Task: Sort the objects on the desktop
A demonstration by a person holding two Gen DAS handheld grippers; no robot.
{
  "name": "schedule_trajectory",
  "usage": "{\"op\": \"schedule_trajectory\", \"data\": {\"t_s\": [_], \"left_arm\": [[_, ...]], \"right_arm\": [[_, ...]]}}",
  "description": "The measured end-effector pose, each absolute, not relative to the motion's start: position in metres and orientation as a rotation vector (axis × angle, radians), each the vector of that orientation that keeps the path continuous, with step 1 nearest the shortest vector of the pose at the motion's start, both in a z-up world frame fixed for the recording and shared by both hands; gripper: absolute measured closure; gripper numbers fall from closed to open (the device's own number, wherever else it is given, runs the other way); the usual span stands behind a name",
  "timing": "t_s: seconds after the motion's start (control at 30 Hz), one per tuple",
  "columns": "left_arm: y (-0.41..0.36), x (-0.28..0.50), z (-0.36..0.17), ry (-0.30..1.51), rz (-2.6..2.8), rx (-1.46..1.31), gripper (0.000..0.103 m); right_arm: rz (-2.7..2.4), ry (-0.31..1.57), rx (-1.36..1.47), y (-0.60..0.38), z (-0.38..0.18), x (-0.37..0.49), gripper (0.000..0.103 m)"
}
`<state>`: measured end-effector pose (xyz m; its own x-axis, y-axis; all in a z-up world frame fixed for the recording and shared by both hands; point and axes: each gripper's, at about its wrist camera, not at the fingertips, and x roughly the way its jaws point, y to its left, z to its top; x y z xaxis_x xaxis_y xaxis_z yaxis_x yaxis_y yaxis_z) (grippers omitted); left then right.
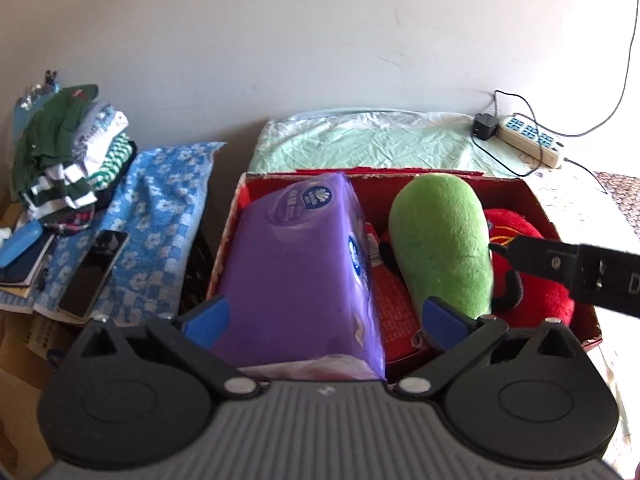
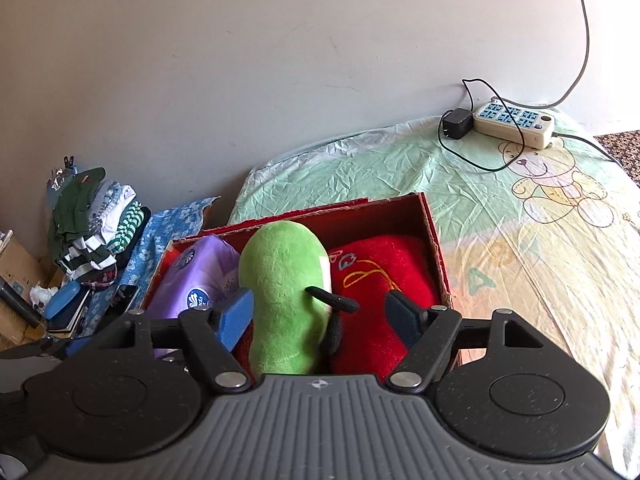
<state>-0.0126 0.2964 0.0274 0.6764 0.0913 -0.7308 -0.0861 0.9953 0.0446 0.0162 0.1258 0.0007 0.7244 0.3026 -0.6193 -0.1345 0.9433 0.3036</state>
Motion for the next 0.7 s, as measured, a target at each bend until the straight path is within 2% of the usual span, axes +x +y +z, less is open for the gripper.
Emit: {"op": "schedule_trajectory", "data": {"t_s": [0.23,0.47,0.7], "left_arm": [[0.285,-0.015,0.031,0.841,0.217,-0.006,0.001],[0.262,-0.03,0.038,0.826,0.29,-0.01,0.001],[0.247,-0.054,0.046,0.762,0.353,-0.023,0.001]], "right_arm": [[0.276,0.727,0.17,0.118,0.005,0.009,0.023],[0.285,0.712,0.107,0.101,0.011,0.001,0.012],[0.328,0.706,0.096,0.085,0.013,-0.004,0.008]]}}
